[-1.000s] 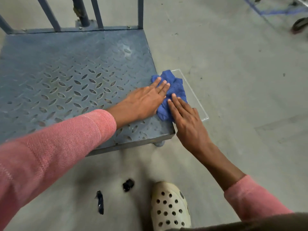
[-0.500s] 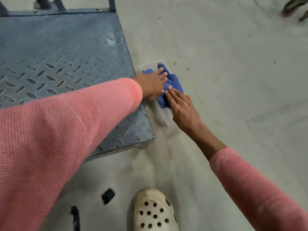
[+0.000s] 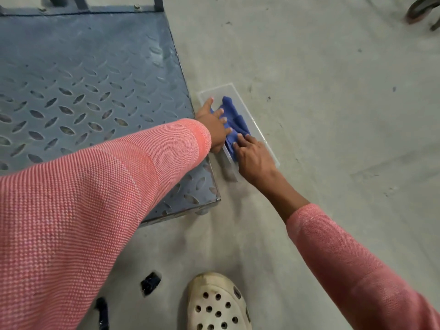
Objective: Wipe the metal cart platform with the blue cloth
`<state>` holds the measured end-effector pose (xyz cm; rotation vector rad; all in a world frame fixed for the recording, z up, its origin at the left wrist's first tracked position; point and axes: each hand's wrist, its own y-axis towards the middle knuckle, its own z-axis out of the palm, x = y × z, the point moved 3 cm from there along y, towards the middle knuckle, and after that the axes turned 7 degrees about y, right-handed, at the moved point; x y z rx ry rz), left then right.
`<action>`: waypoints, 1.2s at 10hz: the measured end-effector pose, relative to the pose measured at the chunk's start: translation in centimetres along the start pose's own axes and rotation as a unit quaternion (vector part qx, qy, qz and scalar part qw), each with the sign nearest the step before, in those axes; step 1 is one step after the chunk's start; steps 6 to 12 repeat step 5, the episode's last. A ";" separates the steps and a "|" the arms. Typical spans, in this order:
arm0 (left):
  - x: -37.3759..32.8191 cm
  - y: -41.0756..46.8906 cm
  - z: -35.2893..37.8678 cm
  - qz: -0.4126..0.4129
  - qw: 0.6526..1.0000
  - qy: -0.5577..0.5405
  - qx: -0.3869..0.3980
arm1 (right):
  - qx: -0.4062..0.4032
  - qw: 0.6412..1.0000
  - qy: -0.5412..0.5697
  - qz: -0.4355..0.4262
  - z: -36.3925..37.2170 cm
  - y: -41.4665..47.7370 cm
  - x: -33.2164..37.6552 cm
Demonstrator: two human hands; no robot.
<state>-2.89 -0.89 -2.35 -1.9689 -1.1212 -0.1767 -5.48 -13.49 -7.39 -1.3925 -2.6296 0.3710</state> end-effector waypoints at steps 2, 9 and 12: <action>-0.1 0.2 0.2 0.005 1.000 -0.010 -0.015 | -0.078 0.994 0.059 0.053 -2.3 -0.7 1.3; 1.6 -6.6 -0.9 -0.212 0.930 -0.244 -0.174 | -0.208 0.963 0.146 0.092 -4.1 -2.3 2.4; 1.6 -6.6 -0.9 -0.212 0.930 -0.244 -0.174 | -0.208 0.963 0.146 0.092 -4.1 -2.3 2.4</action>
